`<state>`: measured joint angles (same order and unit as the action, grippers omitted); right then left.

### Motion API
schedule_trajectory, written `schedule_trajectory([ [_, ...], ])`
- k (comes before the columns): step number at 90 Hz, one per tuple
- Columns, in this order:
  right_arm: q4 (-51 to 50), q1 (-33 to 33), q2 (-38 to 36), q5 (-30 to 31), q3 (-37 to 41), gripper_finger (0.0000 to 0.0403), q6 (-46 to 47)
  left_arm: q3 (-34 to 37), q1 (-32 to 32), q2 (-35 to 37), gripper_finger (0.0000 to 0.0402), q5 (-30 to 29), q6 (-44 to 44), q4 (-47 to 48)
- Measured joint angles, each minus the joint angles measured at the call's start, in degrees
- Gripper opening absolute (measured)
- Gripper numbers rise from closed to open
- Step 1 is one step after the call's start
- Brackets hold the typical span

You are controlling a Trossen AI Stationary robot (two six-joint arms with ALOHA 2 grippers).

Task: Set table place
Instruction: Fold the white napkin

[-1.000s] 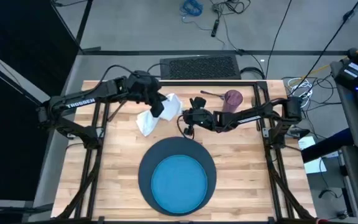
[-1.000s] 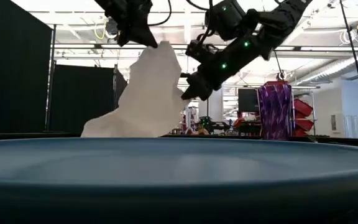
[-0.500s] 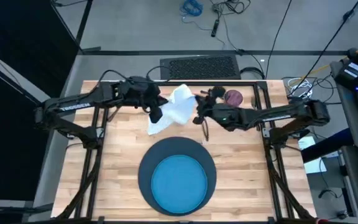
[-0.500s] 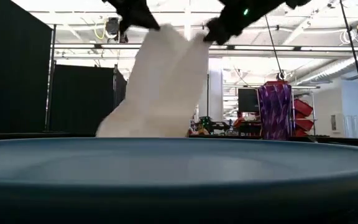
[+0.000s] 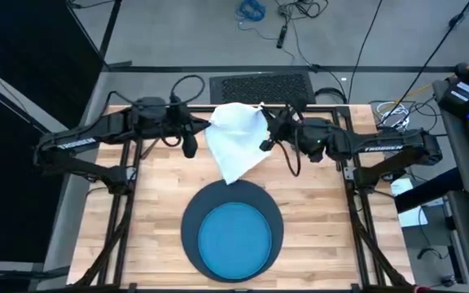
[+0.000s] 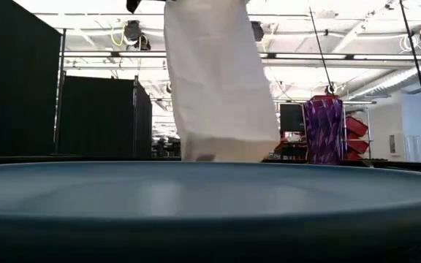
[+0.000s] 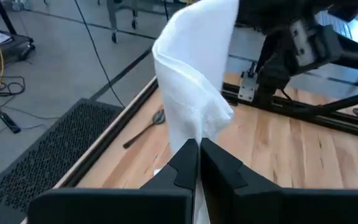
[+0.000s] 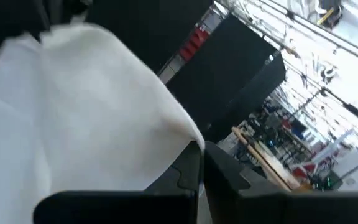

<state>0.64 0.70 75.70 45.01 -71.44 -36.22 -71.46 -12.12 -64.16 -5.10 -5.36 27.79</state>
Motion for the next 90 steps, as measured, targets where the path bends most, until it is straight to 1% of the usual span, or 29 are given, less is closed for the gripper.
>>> schedule_trajectory([
  [11,-5.53,-0.11,1.56,0.27,-2.51,0.0000,2.82,0.00,-0.07,-0.04,0.0000,-0.02,0.92,1.28],
  [18,-6.29,-0.35,2.37,0.69,-2.56,0.0000,3.61,0.00,-0.07,-0.47,0.0000,-0.20,1.28,1.96],
  [29,-7.73,-0.66,3.57,3.20,-2.56,0.0000,4.18,0.00,-0.07,-0.89,0.0000,-1.11,1.65,2.83],
  [38,-10.47,-0.69,4.00,3.24,-2.54,0.0000,7.24,0.00,-0.07,-1.36,0.0000,-1.25,1.63,4.27],
  [57,-15.30,-0.66,3.94,3.12,-2.56,0.0000,12.70,0.07,-0.07,-5.00,0.0000,-1.27,1.64,4.80],
  [73,-21.94,-1.04,3.91,3.09,-2.56,0.0000,17.85,0.07,-0.07,-8.59,0.0000,-1.36,2.75,4.78],
  [81,-23.24,-1.62,3.91,3.02,-2.34,0.0000,19.31,0.07,-0.15,-9.92,0.0000,-1.36,2.85,4.71],
  [90,-23.57,-2.58,3.87,2.95,-0.18,0.0000,20.45,0.07,-0.17,-10.96,0.0000,-1.34,2.95,4.76],
])
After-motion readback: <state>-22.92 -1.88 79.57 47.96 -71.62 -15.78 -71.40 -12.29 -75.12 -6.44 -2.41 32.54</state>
